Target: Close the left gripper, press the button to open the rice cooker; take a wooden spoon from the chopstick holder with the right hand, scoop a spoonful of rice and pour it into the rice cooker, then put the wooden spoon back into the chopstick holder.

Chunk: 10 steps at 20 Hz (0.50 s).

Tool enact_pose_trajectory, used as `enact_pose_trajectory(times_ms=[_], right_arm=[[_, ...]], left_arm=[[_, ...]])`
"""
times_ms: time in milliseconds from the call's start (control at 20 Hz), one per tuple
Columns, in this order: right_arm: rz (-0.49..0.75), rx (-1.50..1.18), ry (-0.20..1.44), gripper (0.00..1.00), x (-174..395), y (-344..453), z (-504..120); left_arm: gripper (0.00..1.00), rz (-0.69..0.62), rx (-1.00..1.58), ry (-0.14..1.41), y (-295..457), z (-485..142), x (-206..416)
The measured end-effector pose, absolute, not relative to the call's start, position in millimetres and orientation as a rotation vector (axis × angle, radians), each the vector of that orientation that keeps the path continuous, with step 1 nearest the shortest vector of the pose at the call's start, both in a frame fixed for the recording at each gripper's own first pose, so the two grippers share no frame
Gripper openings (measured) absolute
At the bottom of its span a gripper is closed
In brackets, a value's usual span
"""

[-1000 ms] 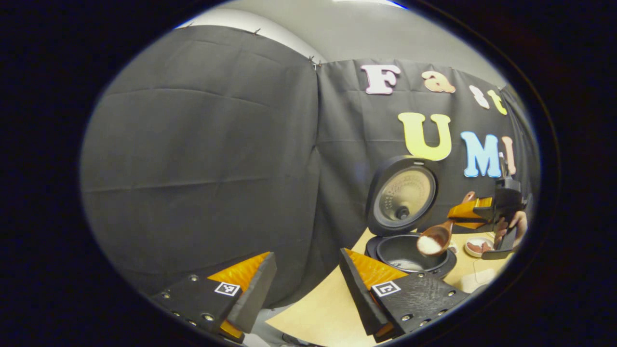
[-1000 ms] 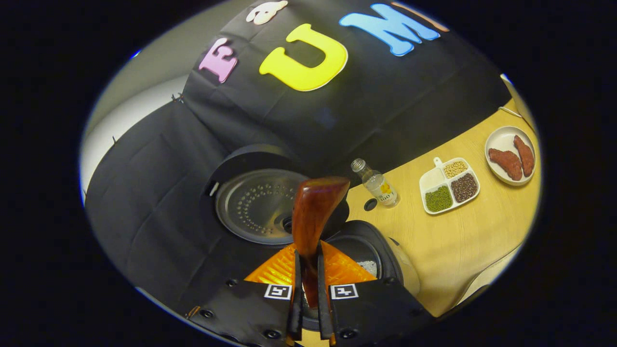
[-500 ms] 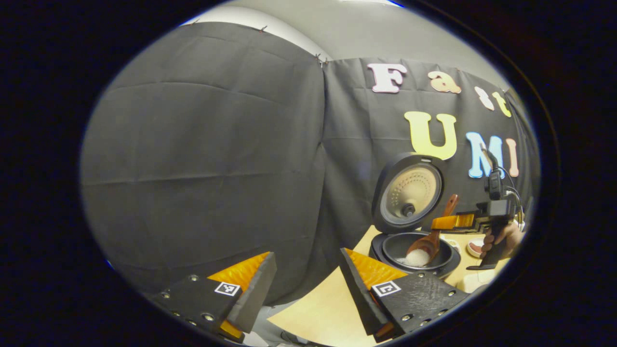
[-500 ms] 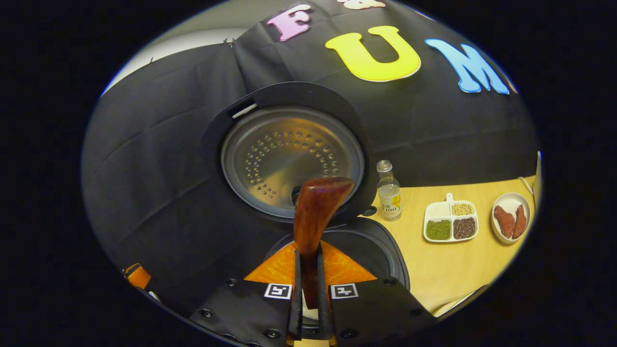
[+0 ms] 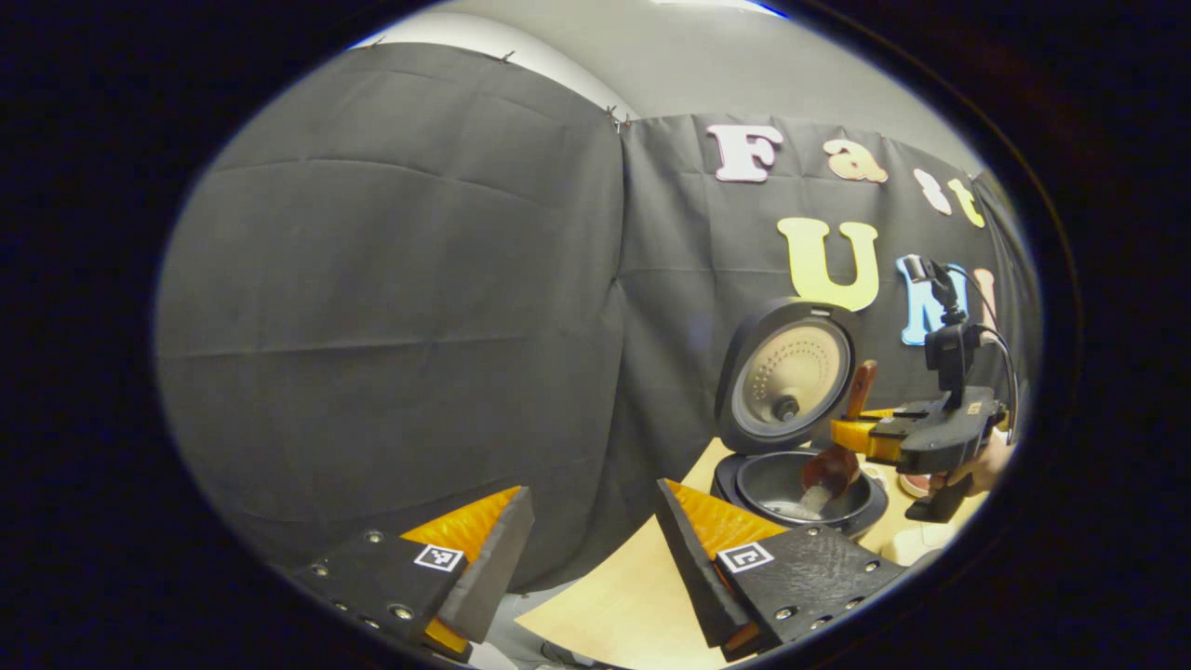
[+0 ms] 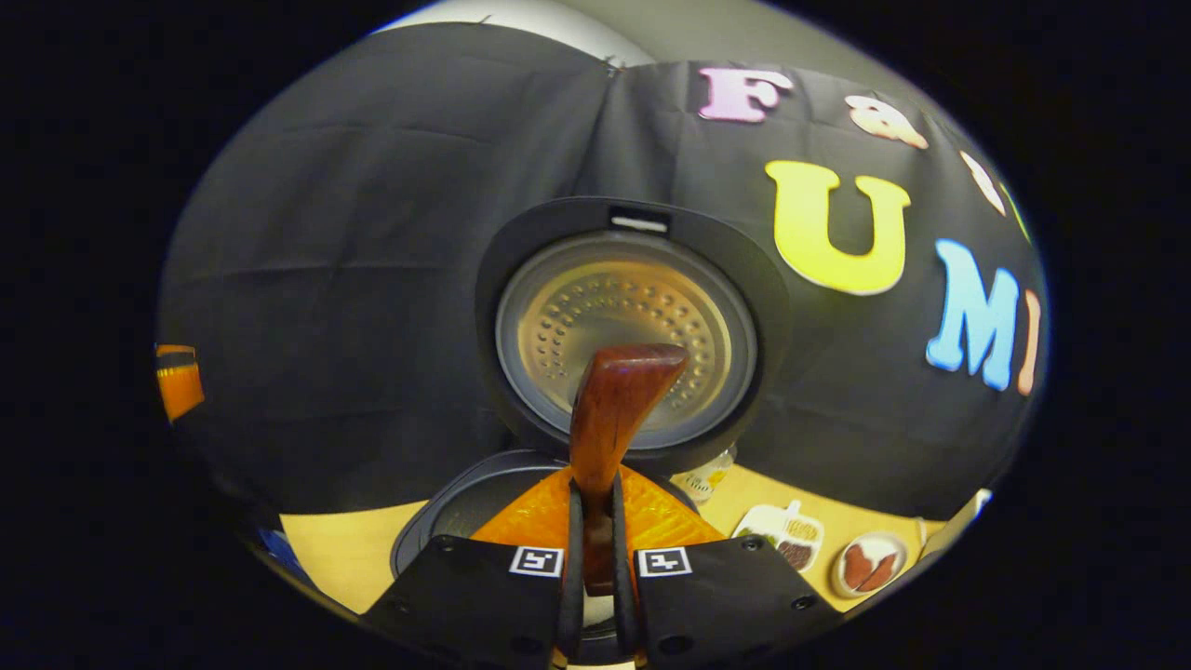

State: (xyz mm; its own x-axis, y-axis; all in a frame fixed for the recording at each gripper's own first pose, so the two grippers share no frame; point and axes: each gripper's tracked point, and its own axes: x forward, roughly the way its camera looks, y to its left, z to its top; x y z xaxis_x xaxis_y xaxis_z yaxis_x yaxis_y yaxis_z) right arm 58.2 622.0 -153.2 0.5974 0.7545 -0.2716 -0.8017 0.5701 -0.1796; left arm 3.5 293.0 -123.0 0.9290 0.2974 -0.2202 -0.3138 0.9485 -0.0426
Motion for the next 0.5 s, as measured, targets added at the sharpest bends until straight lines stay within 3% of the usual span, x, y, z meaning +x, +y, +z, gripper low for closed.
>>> enact_pose_trajectory(times_ms=[300, 350, 500], right_arm=[[0.898, -0.61, -0.132, 0.15, 40.2, 623.4, -128.3], [0.894, -0.644, -0.164, 0.12, 36.3, 623.1, -126.1], [0.899, -0.675, -0.17, 0.15, 40.1, 624.6, -128.2]], left_arm=[[0.8, 0.313, -0.086, 0.209, 294.3, -125.4, 4.0], [0.8, 0.315, -0.087, 0.21, 294.8, -126.0, 3.7], [0.8, 0.315, -0.093, 0.208, 294.3, -126.4, 4.6]])
